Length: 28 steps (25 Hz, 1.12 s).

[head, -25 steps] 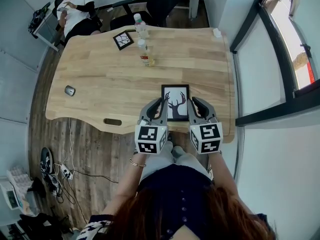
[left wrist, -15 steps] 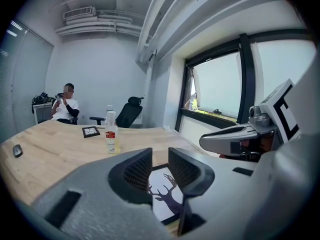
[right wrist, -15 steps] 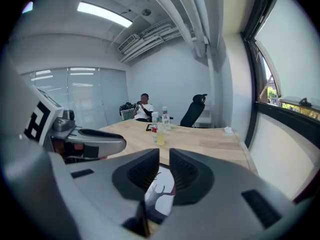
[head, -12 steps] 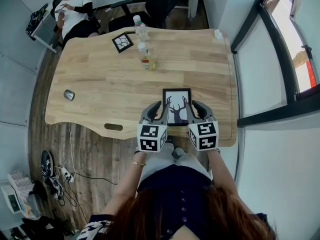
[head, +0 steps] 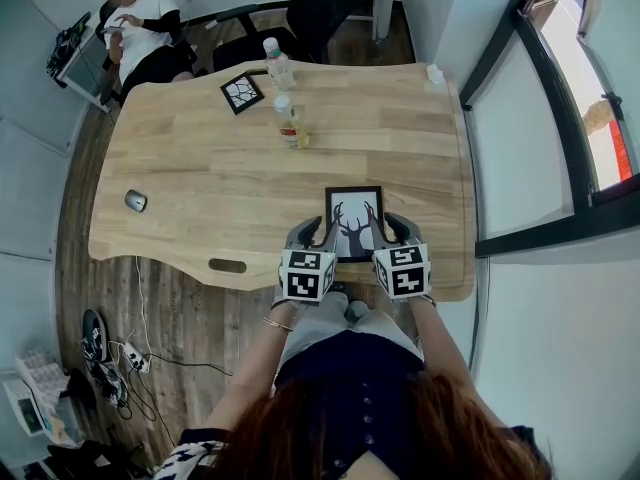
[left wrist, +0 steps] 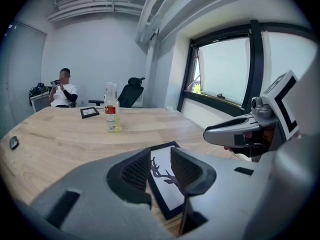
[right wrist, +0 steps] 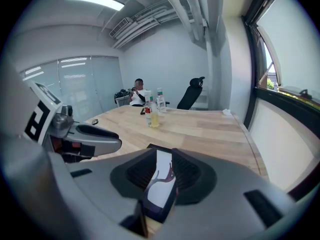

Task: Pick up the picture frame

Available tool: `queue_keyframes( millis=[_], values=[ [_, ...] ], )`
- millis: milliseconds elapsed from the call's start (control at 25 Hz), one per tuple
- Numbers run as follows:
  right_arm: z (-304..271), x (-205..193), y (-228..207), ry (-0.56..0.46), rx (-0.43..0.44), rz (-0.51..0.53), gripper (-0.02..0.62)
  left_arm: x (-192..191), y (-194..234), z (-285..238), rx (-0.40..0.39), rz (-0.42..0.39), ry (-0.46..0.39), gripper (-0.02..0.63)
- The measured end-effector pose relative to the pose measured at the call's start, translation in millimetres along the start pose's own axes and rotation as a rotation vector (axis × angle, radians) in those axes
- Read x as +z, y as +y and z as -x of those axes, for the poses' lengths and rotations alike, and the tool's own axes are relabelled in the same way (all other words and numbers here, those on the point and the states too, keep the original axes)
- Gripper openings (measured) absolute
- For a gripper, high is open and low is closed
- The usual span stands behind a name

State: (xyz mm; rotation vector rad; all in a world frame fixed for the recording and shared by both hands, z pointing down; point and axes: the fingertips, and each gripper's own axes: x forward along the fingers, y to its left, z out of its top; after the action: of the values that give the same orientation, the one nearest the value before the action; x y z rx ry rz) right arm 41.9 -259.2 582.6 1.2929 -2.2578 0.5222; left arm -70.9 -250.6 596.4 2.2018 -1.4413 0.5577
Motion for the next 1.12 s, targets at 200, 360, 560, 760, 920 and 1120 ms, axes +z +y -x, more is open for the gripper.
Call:
queue_keyframes(
  millis=[200,360,560,760,920,1120],
  values=[
    [-12,-12,-6,0.041,-0.017,-0.012,0.086,-21,5,-16,-0.009,0.018,0.061,0.126],
    [-20,-21,-10,0.074,-0.026,-0.017,0.087,-34,8,-25,-0.012,0.031,0.109,0.127],
    [-32,-37,-13,0.117,-0.034,-0.031,0.091,-49,11,-36,-0.014,0.038,0.158,0.127],
    [-44,-53,-16,0.164,-0.04,-0.042,0.097,-61,13,-46,-0.016,0.051,0.2,0.135],
    [-52,-66,-18,0.2,-0.048,-0.052,0.101,-70,15,-51,-0.015,0.064,0.232,0.138],
    [-58,-77,-22,0.234,-0.059,-0.06,0.103,-79,19,-56,-0.013,0.08,0.261,0.138]
  ],
)
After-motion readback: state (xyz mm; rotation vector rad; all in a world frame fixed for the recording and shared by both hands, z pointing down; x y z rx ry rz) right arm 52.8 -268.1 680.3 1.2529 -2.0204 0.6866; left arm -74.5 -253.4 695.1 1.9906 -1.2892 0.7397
